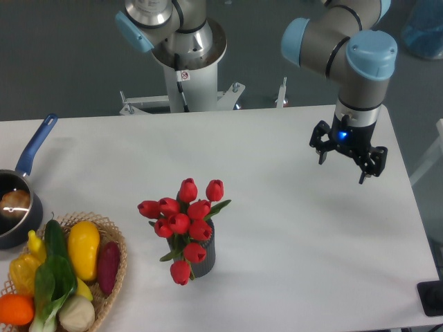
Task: Pick up the flowers from the vase
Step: 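Move the open gripper toward the red tulip stems above the vase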
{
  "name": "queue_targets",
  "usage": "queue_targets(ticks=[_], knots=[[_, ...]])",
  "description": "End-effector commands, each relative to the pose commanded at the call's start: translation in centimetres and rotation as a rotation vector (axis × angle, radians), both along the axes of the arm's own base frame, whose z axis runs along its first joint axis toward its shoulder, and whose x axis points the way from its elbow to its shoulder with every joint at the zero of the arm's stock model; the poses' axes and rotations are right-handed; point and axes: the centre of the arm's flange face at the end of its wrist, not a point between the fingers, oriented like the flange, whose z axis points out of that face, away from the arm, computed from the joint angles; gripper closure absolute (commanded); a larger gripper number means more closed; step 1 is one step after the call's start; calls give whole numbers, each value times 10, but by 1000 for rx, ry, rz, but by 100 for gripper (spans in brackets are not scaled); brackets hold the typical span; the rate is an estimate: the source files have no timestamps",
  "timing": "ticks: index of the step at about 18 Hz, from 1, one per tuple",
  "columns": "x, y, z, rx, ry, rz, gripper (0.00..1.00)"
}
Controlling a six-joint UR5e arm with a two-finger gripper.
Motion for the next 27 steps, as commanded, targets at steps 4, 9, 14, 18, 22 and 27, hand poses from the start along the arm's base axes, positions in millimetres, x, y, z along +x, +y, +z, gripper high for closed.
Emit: queue_targets(ticks=[4,9,14,18,22,27], knots=[[-1,1,-3,-1,3,-12,0],[8,3,-18,13,-30,-21,0],[34,16,-44,101,-123,-56,0],[54,44,-45,223,-182,-102,0],[60,54,-40,435,-267,-122,0],[77,66,-42,540,-334,-142,0]])
